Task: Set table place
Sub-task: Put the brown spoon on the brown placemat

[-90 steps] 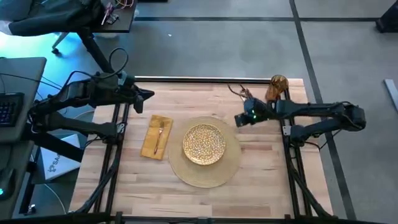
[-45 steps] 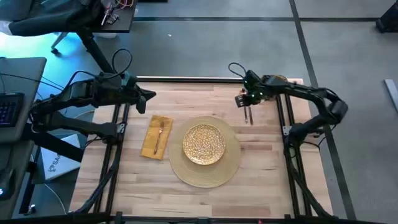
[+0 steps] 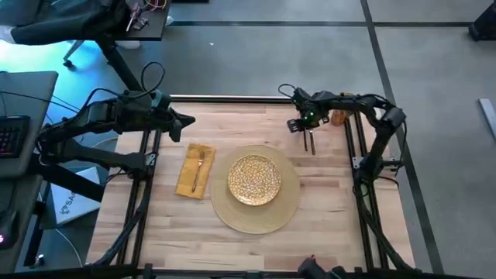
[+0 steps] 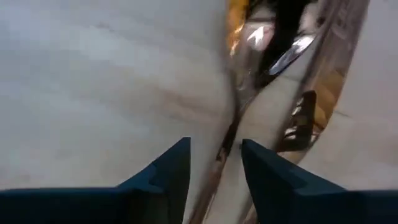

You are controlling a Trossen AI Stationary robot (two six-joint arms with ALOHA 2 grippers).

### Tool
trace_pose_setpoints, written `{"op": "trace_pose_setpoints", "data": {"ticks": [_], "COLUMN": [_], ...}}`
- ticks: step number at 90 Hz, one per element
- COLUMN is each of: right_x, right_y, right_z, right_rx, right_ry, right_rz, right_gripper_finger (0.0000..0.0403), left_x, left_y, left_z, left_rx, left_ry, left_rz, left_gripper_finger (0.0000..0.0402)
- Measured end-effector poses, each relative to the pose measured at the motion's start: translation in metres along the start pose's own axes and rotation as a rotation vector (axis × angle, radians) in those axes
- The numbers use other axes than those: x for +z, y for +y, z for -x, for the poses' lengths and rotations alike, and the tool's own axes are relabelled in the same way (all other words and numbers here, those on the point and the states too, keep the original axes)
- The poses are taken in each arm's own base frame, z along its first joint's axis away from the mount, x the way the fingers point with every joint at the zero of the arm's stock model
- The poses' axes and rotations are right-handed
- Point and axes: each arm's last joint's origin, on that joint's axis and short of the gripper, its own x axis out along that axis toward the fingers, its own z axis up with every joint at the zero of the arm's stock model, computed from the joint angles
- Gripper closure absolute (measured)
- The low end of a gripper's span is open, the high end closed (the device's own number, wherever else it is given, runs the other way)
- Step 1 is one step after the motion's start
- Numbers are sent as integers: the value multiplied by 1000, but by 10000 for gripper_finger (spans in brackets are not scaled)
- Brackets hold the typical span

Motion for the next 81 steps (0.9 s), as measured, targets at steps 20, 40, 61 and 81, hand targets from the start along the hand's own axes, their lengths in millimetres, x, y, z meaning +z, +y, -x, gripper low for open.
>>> {"op": "trace_pose_setpoints", "data": {"ticks": [20,40,61,81], "right_x": [1,-2,-24,-70], "right_y": [-2,1,12,53], "right_z": [-1,-5,22,54], "right_rx": [0,3,44,75], "right_ry": [6,42,100,113], "right_rz": [17,15,-15,15], "right_gripper_finger": [323,397,402,403], "left_x": [0,0,0,-1], "left_y": [0,0,0,-1], "left_z": [0,0,0,0], "left_rx": [1,3,-4,-17], "left_ry": [0,-2,2,15], "left_rz": [-1,-1,-3,-41], "left_gripper_finger": [401,401,401,401]}}
